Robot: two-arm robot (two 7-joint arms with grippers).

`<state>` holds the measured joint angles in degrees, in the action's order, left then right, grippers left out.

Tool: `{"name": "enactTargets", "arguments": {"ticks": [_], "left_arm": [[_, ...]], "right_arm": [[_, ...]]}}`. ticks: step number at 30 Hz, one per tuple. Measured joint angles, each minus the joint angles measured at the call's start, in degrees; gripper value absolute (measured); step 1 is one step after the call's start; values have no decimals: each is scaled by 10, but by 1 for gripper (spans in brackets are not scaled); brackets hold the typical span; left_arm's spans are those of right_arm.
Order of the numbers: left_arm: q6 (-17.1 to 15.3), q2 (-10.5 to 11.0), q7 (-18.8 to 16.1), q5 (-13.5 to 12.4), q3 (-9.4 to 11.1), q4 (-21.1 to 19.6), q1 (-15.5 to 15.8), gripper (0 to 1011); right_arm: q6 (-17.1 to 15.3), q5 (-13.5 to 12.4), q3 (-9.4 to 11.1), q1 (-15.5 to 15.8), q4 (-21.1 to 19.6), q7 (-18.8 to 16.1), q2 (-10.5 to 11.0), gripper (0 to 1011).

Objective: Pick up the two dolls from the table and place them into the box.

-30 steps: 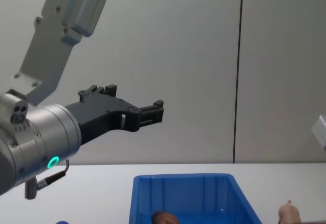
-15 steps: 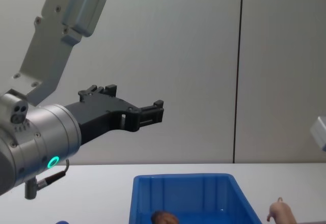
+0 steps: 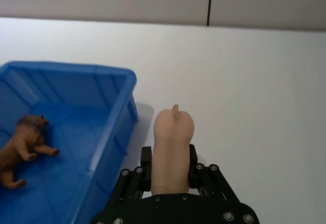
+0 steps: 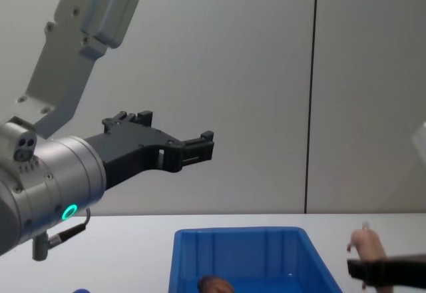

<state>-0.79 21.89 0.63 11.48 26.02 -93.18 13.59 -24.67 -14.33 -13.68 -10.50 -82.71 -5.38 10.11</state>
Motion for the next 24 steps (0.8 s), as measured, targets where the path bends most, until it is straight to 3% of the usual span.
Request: {"name": "enactTargets", "arguments": {"ticks": [12, 24], "left_arm": [[0, 0, 0, 0, 0, 0, 0, 1001], [0, 0, 0, 0, 0, 0, 0, 1001]], "right_arm": [[37, 24, -2, -17, -20, -62, 3, 364], [36, 36, -8, -44, -22, -148, 1, 364]]}}
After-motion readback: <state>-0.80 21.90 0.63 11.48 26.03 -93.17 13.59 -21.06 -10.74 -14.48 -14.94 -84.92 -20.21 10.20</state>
